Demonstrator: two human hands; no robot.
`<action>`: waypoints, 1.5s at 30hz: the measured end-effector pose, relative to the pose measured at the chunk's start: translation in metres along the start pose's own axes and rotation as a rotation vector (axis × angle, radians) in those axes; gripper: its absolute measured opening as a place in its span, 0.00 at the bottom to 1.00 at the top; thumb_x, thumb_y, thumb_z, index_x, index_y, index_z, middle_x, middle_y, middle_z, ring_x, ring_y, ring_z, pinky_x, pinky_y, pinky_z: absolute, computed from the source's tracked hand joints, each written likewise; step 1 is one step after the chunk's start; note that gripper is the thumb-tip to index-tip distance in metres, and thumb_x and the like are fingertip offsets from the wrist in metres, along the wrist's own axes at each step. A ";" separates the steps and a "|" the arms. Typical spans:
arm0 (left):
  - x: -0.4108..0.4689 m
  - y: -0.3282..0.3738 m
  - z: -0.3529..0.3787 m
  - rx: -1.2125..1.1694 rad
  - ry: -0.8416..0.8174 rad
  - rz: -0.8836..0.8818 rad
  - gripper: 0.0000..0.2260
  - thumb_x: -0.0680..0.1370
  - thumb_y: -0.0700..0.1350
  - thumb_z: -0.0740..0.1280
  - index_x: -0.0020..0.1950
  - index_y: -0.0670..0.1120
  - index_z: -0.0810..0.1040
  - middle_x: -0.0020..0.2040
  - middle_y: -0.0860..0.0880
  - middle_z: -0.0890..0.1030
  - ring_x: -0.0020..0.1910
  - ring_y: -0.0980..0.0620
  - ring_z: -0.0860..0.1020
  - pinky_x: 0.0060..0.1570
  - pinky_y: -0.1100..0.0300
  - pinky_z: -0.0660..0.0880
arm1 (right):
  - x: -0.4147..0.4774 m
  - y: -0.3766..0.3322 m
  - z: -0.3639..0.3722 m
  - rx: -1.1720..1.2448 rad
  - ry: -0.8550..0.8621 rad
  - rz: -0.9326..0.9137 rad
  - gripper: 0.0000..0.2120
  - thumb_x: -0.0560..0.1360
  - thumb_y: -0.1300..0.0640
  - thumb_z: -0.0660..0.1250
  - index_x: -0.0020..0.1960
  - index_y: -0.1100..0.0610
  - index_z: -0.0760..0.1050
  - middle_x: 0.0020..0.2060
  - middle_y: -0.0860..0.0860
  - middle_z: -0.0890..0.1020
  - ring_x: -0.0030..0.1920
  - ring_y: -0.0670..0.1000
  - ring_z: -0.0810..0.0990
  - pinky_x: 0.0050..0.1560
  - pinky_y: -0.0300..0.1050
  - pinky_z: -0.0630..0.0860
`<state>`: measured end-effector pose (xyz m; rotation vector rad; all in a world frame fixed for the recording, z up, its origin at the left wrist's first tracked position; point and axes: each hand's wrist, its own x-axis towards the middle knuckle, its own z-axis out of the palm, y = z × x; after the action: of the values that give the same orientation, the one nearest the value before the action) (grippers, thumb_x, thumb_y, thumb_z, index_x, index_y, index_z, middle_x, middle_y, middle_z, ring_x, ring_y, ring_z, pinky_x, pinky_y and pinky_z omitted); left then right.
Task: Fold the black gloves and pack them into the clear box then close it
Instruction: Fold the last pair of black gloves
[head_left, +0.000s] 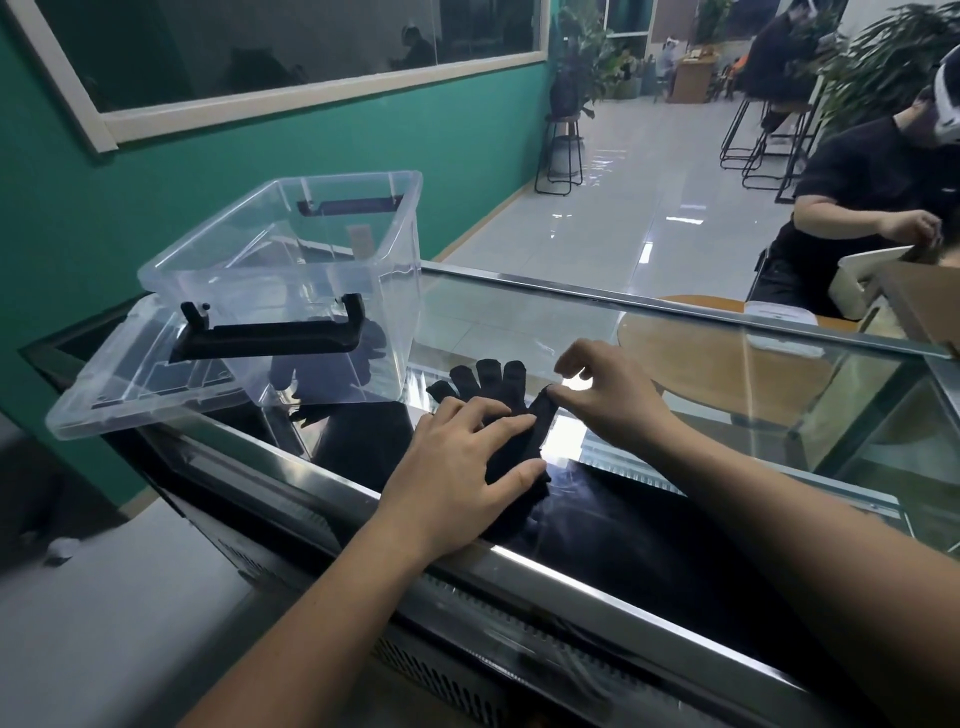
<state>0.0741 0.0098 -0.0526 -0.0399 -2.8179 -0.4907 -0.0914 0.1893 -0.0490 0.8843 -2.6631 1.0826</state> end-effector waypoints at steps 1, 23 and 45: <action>-0.002 0.000 -0.001 -0.010 0.017 0.011 0.26 0.82 0.71 0.60 0.77 0.63 0.75 0.72 0.63 0.72 0.72 0.58 0.67 0.76 0.53 0.67 | 0.000 0.001 0.000 0.012 0.019 0.000 0.09 0.75 0.51 0.75 0.53 0.50 0.80 0.48 0.47 0.82 0.50 0.50 0.79 0.49 0.46 0.75; -0.009 -0.012 -0.006 -0.245 0.178 0.045 0.07 0.76 0.49 0.76 0.53 0.52 0.88 0.47 0.62 0.83 0.46 0.64 0.80 0.48 0.71 0.71 | -0.038 -0.035 -0.011 -0.038 -0.414 -0.516 0.14 0.78 0.42 0.70 0.60 0.47 0.79 0.56 0.46 0.76 0.57 0.49 0.78 0.57 0.47 0.77; 0.007 -0.021 -0.002 -0.521 0.229 -0.186 0.02 0.80 0.47 0.77 0.51 0.54 0.88 0.46 0.55 0.87 0.49 0.57 0.86 0.55 0.51 0.83 | -0.033 -0.035 0.005 0.046 -0.115 -0.303 0.15 0.78 0.53 0.75 0.41 0.37 0.75 0.37 0.29 0.79 0.40 0.34 0.78 0.39 0.29 0.67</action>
<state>0.0659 -0.0113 -0.0558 0.1642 -2.4109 -1.1778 -0.0443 0.1819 -0.0429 1.3446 -2.4870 1.0507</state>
